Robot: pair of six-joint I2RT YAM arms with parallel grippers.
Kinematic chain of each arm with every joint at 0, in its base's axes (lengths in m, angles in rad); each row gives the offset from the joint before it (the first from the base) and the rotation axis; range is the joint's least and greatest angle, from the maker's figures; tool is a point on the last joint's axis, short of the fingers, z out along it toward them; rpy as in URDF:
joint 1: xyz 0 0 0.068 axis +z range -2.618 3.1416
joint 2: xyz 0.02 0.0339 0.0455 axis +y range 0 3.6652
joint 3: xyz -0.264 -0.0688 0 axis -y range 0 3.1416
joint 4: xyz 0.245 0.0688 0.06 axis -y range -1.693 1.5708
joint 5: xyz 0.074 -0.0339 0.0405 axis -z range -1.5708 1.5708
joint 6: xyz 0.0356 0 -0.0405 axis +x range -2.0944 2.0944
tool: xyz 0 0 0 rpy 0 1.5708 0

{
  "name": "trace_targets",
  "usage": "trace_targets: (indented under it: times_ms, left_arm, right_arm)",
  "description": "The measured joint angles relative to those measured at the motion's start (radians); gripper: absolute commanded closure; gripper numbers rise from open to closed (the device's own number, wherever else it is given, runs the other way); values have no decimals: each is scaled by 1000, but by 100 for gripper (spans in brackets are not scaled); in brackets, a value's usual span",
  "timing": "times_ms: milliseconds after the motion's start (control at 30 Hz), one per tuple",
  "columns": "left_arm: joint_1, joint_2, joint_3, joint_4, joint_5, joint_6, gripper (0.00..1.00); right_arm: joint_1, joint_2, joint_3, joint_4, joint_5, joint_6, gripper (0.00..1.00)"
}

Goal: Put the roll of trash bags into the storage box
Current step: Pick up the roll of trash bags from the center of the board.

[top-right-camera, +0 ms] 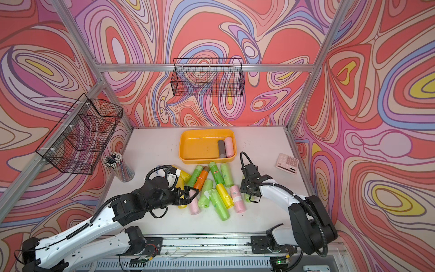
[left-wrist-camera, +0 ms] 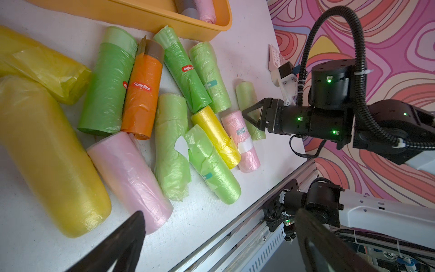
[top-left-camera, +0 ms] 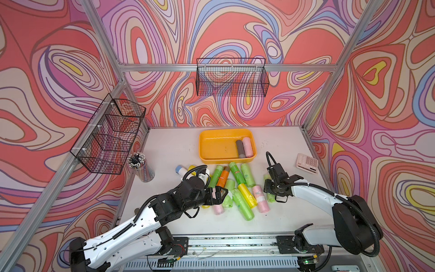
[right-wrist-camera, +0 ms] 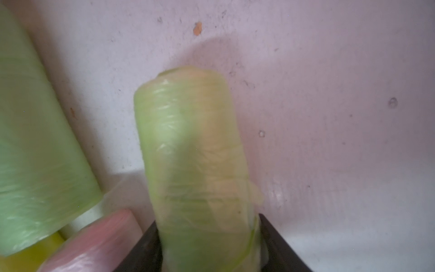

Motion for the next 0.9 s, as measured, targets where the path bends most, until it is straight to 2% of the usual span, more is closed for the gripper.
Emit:
trace_targets:
  times_ms: [200,333,900]
  left_arm:
    - [0,23,0,0,0,0,0]
    - [0,46,2,0,0,1,0]
    - [0,52,5,0,-3,-4,0]
  right_arm:
    - [0,32,-11,25,15,8,44]
    - [0,38,-11,35,26,8,62]
    - [-2,-18,-2,34,-16,4,77]
